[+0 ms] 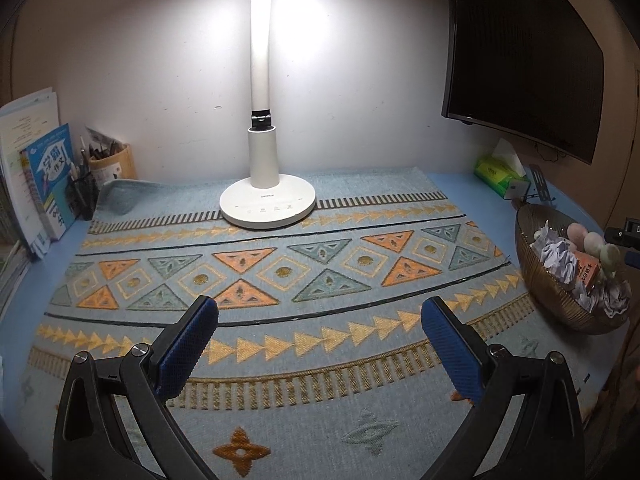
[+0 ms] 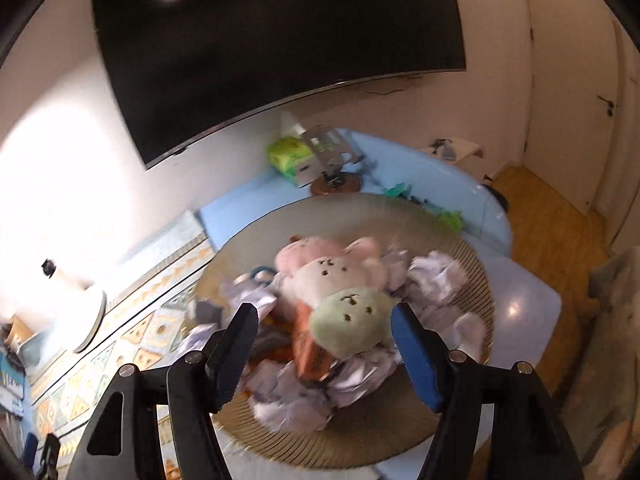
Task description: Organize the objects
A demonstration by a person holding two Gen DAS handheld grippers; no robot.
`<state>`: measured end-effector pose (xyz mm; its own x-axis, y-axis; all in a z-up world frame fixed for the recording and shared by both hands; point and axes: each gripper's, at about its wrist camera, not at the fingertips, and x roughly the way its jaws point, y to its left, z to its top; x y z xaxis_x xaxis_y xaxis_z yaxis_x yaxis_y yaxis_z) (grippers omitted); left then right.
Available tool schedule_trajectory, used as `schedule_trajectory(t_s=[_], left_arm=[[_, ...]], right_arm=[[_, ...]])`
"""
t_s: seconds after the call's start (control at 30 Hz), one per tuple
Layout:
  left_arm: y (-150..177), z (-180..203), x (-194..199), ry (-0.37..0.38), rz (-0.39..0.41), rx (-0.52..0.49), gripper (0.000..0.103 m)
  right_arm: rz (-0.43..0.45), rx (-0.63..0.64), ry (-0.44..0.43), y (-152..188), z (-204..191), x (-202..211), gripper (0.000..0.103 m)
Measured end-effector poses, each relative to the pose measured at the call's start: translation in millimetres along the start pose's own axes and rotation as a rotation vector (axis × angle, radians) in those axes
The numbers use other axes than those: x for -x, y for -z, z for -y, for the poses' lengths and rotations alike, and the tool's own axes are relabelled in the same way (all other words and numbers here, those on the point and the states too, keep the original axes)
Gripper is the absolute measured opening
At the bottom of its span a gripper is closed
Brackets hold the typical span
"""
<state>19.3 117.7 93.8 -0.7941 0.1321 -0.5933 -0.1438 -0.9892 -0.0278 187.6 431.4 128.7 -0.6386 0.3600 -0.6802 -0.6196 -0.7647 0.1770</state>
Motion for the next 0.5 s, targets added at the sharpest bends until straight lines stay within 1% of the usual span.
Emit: schedule_trajectory(t_s=[0.1,0.23,0.33,0.5], left_arm=[[5.1,-11.5,-1.6,-0.003,-0.022,0.021,0.102],[10.6,-26.0,1.7,-0.013,-0.032,0.050,0.102],[14.7,-34.8,6.4,-0.035,-0.035,0.044,0.102],[21.5,-52.5,11.5,-0.059,-0.048,0.044,0.102]], right_arm=[[-0.028,0.077,-0.065,17.2,-31.1,5.1,0.068],[-0.067,0.188,-0.145,46.5,-80.6,9.3,0.069],[-0.097,0.272,-0.199,70.8,-119.6,9.9,0.073],[-0.142,0.355,-0.270,100.4,-163.3,6.2,0.073]])
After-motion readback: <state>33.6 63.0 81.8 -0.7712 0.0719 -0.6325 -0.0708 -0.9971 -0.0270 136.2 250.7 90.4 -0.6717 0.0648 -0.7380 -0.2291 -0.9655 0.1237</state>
